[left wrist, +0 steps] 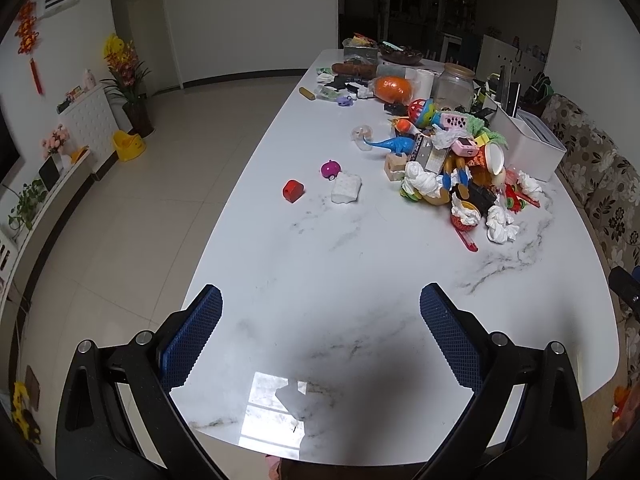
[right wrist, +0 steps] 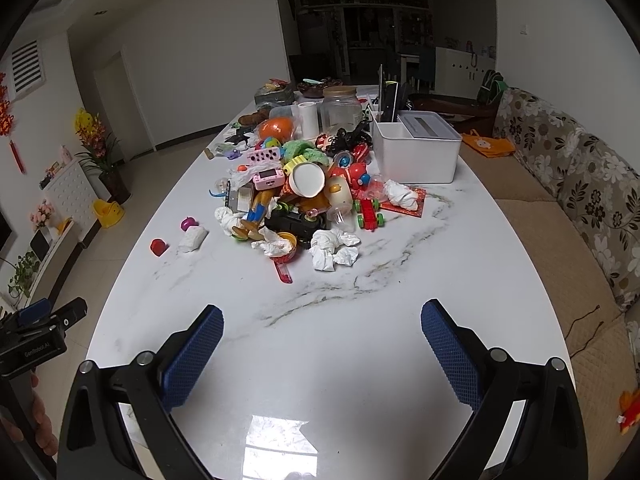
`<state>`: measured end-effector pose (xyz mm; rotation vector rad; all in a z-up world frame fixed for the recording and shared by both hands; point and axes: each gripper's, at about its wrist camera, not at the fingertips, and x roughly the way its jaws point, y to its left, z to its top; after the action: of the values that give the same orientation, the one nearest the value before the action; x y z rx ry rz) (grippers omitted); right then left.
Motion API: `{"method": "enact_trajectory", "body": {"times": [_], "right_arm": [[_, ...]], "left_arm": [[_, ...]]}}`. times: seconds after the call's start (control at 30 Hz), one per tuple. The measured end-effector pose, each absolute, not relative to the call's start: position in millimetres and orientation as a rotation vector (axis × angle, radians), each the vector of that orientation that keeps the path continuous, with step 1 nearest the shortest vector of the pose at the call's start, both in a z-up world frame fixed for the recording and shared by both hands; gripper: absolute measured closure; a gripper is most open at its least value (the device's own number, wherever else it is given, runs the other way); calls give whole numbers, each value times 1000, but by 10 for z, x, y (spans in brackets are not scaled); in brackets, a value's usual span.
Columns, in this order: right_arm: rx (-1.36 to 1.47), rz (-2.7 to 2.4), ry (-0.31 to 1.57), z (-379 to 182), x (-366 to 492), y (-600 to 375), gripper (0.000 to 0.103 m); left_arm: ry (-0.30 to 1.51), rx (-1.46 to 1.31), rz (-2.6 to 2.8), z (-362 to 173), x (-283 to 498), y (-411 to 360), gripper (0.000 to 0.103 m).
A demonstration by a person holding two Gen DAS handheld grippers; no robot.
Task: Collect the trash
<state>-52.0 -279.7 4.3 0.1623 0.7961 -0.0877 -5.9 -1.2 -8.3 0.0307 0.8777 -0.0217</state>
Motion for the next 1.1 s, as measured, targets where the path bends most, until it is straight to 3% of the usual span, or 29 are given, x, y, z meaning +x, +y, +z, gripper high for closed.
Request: {"method": "enact_trajectory", "body": {"times": [0.8, 1.0, 1.1], "right_arm": [[159, -91, 822, -111, -410, -2816, 5], [183, -100, 876, -536, 350, -2945, 5], [156, -114, 928, -761, 827, -2932, 14]], "left_arm": [[892, 41, -21, -161, -40, -10, 6], [943, 79, 1, -470, -155, -4, 6], [994, 83, 18, -653, -277, 72, 6]]}}
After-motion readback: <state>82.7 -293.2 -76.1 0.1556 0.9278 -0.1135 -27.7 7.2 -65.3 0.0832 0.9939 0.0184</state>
